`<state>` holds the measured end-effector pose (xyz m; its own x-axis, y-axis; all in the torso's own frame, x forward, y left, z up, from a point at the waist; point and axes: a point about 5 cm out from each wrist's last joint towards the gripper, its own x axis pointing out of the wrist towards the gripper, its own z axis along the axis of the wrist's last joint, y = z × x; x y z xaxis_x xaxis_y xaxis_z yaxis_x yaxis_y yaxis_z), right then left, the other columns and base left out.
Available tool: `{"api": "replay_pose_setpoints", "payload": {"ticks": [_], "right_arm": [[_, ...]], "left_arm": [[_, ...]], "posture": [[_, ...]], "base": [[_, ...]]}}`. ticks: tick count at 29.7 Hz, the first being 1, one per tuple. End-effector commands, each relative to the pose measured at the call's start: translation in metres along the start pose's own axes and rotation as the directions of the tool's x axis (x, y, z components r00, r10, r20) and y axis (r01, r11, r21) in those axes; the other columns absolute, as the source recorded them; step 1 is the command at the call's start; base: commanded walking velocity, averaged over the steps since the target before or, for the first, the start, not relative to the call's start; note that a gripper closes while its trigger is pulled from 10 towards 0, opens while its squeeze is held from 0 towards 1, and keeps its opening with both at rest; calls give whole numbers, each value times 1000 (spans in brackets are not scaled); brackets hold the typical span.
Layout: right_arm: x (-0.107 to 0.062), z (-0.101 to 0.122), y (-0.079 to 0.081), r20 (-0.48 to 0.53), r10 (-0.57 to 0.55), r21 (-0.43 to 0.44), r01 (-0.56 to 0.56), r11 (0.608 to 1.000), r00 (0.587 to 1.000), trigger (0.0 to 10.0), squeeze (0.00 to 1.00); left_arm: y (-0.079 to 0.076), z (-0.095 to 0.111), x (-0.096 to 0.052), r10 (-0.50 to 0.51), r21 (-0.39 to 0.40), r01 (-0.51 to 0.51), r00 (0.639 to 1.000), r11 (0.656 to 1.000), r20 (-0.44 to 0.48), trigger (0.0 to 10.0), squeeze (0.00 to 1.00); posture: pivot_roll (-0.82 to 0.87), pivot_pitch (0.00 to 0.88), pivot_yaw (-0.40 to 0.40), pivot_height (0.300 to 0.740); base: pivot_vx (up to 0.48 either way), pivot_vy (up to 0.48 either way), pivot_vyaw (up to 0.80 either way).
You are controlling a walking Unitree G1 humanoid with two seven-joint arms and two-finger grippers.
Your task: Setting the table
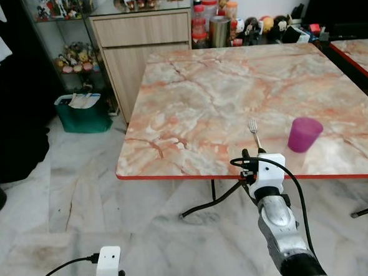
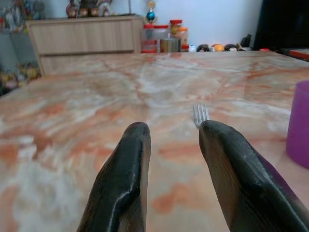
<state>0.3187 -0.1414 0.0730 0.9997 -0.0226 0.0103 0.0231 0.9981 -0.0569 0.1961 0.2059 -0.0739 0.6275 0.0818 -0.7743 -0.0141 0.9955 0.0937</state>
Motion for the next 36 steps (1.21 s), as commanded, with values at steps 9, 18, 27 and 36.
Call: {"api": "replay_pose_setpoints", "payload": {"ticks": [9,18,27,36], "right_arm": [[4,6,-3,20,-5,6,5,1000,1000,10000,0],[5,7,-1,25,5,9,-5,1000,1000,10000,0],[4,7,1,25,7,8,-7,1000,1000,10000,0],[5,5,6,-13,33,20,-33,999,999,10000,0]], "left_arm": [[0,5,1,3,1,-3,1000,1000,8,10000,0],[-1,4,1,1,-1,-1,1000,1000,4,10000,0],[-2,2,1,-2,2,2,1000,1000,0,10000,0],[-2,2,1,-3,3,3,1000,1000,1,10000,0]], "posture": [[13,0,20,736],[13,0,18,736],[13,0,20,736],[14,0,16,736]], "base": [[330,0,-51],[331,0,0],[321,0,0],[0,0,0]]}}
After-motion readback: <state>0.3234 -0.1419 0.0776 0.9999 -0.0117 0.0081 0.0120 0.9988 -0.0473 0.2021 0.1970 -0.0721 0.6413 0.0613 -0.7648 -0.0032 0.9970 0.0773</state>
